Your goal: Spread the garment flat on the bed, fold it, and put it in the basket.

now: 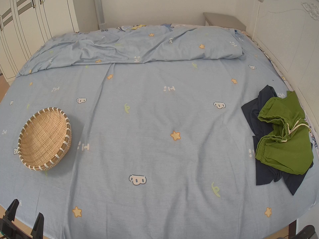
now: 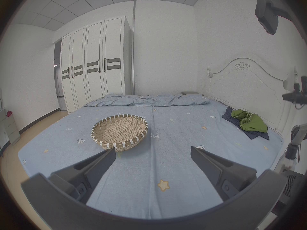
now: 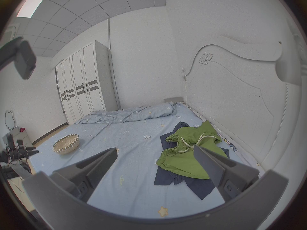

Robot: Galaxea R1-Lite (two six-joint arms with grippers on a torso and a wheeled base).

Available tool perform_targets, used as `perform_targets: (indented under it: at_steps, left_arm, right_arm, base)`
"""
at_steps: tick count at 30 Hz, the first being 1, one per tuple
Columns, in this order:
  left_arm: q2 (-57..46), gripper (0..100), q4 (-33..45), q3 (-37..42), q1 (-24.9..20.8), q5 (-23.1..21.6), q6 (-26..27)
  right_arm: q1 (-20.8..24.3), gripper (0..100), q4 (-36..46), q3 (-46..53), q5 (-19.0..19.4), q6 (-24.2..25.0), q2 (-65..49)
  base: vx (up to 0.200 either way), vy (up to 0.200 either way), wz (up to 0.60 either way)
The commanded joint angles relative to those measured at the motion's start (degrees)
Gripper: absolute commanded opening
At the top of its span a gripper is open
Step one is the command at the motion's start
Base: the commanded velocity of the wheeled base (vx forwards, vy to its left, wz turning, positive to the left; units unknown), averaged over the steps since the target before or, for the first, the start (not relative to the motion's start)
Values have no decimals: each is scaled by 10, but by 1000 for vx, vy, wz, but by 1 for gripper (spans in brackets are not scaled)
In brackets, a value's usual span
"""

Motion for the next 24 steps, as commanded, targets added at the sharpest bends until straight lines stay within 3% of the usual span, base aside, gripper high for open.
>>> perform_targets:
  at_steps: [1, 6, 9, 11, 15, 21, 24]
  left_arm:
    - [-8, 100, 0, 9, 0, 0, 0]
    - [-8, 100, 0, 9, 0, 0, -1]
    - [-8, 100, 0, 9, 0, 0, 0]
    - [-8, 100, 1, 9, 0, 0, -1]
    - [-8, 100, 0, 9, 0, 0, -1]
    - [-8, 100, 0, 9, 0, 0, 0]
    - [-8, 100, 0, 9, 0, 0, 0]
  right_arm:
    - [12, 100, 68, -146, -17, -5, 296]
    - [-6, 100, -18, -143, -49, -15, 432]
    - [-9, 100, -37, -149, -85, -26, 497]
    - [-8, 100, -53, -160, -136, -29, 573]
    - [-9, 100, -102, -167, -176, -28, 655]
    - [-28, 100, -189, -188, -230, -30, 751]
    - [-32, 100, -191, -203, -234, -31, 769]
  base:
    - [0, 0, 0]
    - [0, 0, 0]
    - [0, 0, 0]
    - [0, 0, 0]
    - [0, 0, 0]
    - [0, 0, 0]
    - [0, 0, 0]
